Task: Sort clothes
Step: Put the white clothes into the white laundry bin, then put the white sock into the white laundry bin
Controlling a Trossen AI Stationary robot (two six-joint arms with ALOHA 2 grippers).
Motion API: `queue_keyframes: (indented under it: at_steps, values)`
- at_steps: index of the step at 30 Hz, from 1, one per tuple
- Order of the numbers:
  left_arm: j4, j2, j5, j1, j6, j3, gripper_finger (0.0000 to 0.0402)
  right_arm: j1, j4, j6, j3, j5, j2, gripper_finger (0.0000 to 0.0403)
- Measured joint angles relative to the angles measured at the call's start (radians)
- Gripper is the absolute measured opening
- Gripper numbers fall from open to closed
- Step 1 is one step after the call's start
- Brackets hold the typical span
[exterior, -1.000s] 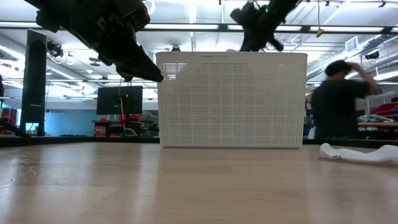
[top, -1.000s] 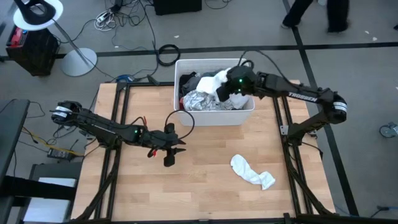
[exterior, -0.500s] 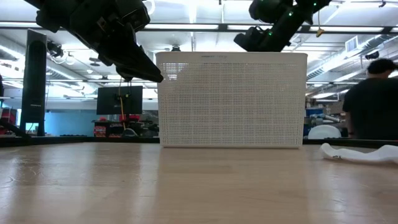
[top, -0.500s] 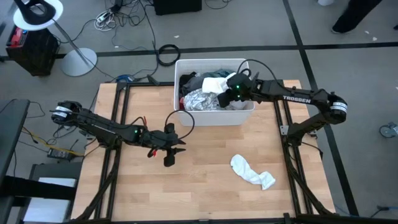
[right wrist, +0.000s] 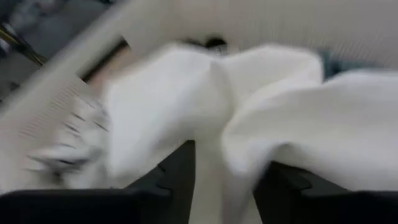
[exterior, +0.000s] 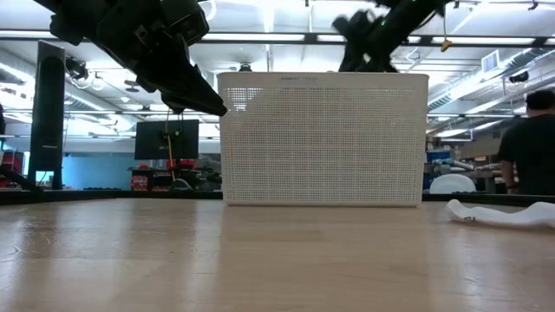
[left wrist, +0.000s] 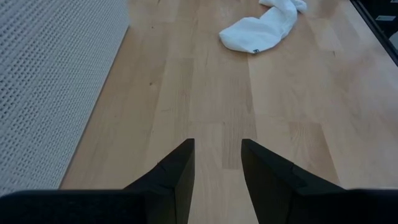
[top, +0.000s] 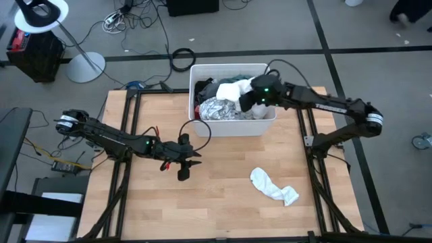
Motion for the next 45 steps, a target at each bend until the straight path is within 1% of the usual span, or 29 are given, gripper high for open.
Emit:
queue_keyframes:
  at_steps: [4,9,15,19,27,32,39,41,45]
  values:
    - [0.0,0.0,0.0,0.0,-0.001,0.0,0.0137,0.007,-0.024,-0.018,0.027,0.0,-0.078,0.0154]
    - [0.0,0.0,0.0,0.0,-0.007,0.0,0.0137,0.031,-0.133,-0.015,0.053,0.012,-0.173,0.0152]
    - [0.001,0.0,0.0,0.0,-0.018,0.0,0.0137,0.09,-0.288,0.038,0.053,0.045,-0.259,0.0151]
    - [0.001,0.0,0.0,0.0,-0.018,0.0,0.0137,0.137,-0.365,0.079,0.053,0.053,-0.281,0.0151]
    - [0.0,0.0,0.001,0.0,-0.019,0.0,0.0137,0.235,-0.504,0.171,0.053,0.054,-0.282,0.0151]
    - [0.0,0.0,0.003,0.0,-0.02,0.0,0.0137,0.33,-0.613,0.275,0.053,0.035,-0.282,0.0151]
    - [-0.001,0.0,0.005,0.0,-0.02,0.0,0.0137,0.524,-0.705,0.454,0.053,0.044,-0.282,0.0151]
    - [-0.001,0.0,0.005,0.0,-0.019,0.0,0.0137,0.587,-0.722,0.507,0.053,0.066,-0.282,0.0151]
    - [-0.001,0.0,0.005,0.0,-0.019,0.0,0.0137,0.722,-0.743,0.618,0.053,0.143,-0.28,0.0151]
